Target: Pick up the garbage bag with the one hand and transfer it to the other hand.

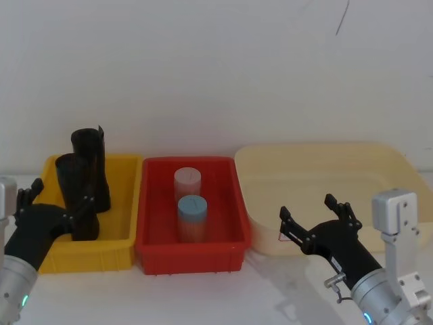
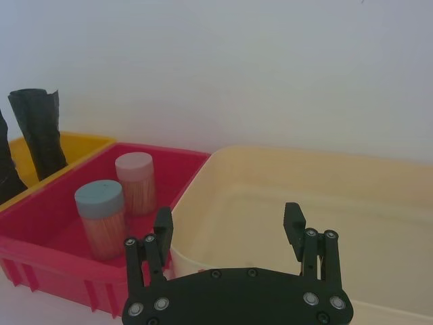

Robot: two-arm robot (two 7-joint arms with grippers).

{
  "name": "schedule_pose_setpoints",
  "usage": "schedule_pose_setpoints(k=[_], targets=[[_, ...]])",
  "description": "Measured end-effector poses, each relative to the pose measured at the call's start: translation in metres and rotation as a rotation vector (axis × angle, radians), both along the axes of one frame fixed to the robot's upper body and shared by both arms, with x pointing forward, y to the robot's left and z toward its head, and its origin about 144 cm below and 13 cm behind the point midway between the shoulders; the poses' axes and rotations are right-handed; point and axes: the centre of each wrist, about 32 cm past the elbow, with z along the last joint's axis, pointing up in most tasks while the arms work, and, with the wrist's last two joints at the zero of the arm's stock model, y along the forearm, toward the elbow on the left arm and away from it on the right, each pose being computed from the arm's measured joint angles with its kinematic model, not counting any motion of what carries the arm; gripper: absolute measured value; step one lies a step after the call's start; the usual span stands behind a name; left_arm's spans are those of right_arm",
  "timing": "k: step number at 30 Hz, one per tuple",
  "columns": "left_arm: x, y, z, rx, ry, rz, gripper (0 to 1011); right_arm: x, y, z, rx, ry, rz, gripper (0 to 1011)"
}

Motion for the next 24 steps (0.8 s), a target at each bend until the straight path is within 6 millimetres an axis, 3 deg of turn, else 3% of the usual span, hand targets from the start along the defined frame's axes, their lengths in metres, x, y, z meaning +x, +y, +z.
schedule_pose_setpoints(k=[24], targets=[[0.037, 0.002, 0.005, 0.025, 0.002, -0.085, 1000, 0.0, 0.0, 0.0, 0.0, 0.0, 0.0, 1000]])
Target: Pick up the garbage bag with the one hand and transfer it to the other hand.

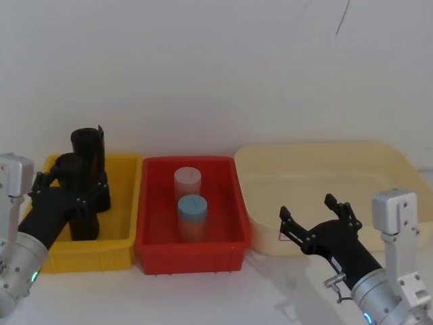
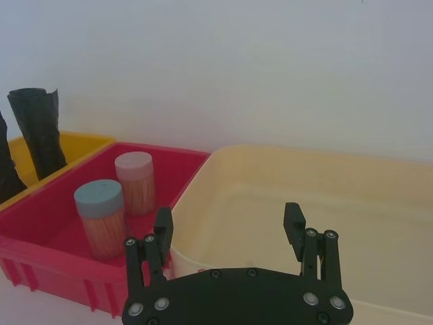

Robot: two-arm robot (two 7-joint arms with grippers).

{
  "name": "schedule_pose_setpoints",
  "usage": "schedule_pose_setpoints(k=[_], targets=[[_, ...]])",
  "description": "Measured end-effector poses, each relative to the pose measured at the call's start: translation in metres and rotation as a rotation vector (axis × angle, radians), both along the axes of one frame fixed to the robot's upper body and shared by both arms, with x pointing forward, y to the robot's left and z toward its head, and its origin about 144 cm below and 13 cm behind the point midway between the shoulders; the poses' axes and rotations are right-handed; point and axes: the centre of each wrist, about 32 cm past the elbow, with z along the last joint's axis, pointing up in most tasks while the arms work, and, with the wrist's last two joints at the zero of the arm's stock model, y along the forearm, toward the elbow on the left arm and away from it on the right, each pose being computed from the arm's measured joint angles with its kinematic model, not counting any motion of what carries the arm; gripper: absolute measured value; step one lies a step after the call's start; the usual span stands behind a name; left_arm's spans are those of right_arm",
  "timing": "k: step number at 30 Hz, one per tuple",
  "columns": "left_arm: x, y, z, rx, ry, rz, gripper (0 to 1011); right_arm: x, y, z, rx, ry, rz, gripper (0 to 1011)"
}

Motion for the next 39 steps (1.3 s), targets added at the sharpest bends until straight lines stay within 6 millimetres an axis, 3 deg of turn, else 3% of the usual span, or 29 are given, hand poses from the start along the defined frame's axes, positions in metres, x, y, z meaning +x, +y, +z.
schedule_pose_setpoints(k=[9, 17, 30, 39], targets=[[0.002, -0.002, 0.002, 0.015, -0.019, 0.0, 821, 0.0, 0.0, 0.0, 0.0, 0.0, 0.0, 1000], [0.001, -0.004, 0.005, 0.023, -0.039, 0.001, 566, 0.0, 0.0, 0.0, 0.0, 0.0, 0.0, 1000], [-0.002, -0.009, 0.016, 0.029, -0.102, -0.005, 534, 0.0, 0.0, 0.0, 0.0, 0.0, 0.0, 1000], [0.001, -0.017, 0.04, 0.04, -0.187, -0.062, 534, 0.0, 0.0, 0.0, 0.0, 0.0, 0.0, 1000]])
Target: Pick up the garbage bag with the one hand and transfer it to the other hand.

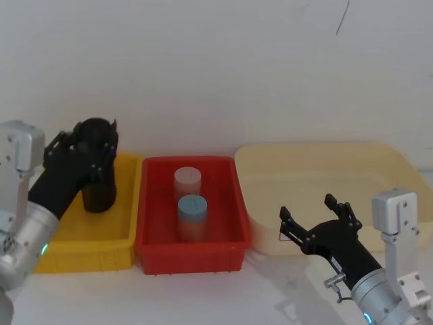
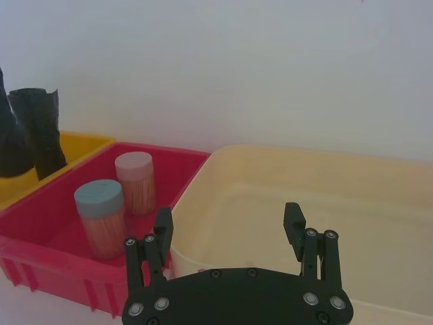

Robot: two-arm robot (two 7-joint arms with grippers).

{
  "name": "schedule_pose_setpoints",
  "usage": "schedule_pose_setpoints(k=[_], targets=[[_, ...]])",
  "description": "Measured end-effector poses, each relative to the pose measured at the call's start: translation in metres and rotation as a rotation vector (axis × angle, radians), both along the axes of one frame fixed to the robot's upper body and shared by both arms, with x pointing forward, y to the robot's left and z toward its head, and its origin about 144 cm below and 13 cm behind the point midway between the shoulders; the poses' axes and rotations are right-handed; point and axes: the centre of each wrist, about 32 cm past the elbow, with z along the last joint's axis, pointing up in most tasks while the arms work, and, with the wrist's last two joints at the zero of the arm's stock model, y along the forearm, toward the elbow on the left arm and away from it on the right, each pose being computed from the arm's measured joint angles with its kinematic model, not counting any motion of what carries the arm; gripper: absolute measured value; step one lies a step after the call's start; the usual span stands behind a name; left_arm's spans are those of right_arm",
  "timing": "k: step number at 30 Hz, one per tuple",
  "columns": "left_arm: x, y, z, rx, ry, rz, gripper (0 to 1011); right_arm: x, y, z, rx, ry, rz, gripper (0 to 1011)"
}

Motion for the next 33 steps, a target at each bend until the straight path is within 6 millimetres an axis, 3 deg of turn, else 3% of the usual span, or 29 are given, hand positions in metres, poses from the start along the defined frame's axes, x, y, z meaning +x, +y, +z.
schedule_pose_setpoints(k=[14, 33], targets=[[0.013, -0.022, 0.038, 0.006, -0.112, -0.177, 533, 0.0, 0.0, 0.0, 0.0, 0.0, 0.0, 1000], [0.033, -0.066, 0.053, -0.049, -0.148, -0.453, 534, 0.0, 0.0, 0.0, 0.0, 0.0, 0.0, 1000]])
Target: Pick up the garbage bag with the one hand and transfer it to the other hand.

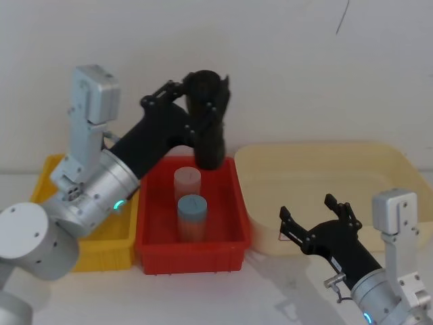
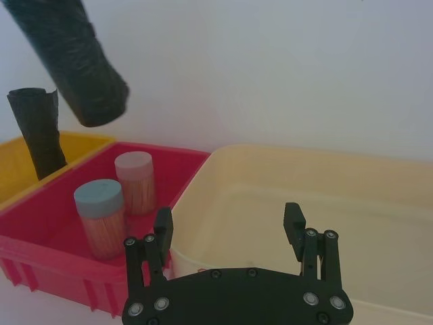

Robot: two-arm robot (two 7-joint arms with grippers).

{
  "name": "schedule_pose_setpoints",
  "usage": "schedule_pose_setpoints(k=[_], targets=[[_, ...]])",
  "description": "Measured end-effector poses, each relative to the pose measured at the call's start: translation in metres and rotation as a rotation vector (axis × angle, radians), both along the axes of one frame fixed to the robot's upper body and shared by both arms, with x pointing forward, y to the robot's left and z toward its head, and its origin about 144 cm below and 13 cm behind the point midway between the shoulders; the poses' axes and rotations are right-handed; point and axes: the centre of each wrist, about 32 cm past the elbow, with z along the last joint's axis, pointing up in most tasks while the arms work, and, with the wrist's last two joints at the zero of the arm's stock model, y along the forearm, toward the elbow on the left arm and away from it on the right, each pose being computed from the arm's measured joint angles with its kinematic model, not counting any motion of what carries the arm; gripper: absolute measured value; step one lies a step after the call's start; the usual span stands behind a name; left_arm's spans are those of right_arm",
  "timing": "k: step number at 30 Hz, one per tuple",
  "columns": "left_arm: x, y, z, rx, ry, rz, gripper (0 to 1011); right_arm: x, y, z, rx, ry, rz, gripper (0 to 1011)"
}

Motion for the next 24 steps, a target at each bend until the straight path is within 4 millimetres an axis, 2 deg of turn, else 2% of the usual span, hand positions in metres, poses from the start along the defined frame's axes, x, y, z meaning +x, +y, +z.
schedule_pose_setpoints(k=[14, 24], targets=[[0.013, -0.036, -0.016, -0.067, 0.049, -0.209, 533, 0.0, 0.0, 0.0, 0.0, 0.0, 0.0, 1000], [0.014, -0.046, -0.027, -0.098, 0.067, -0.246, 534, 0.0, 0.0, 0.0, 0.0, 0.0, 0.0, 1000]])
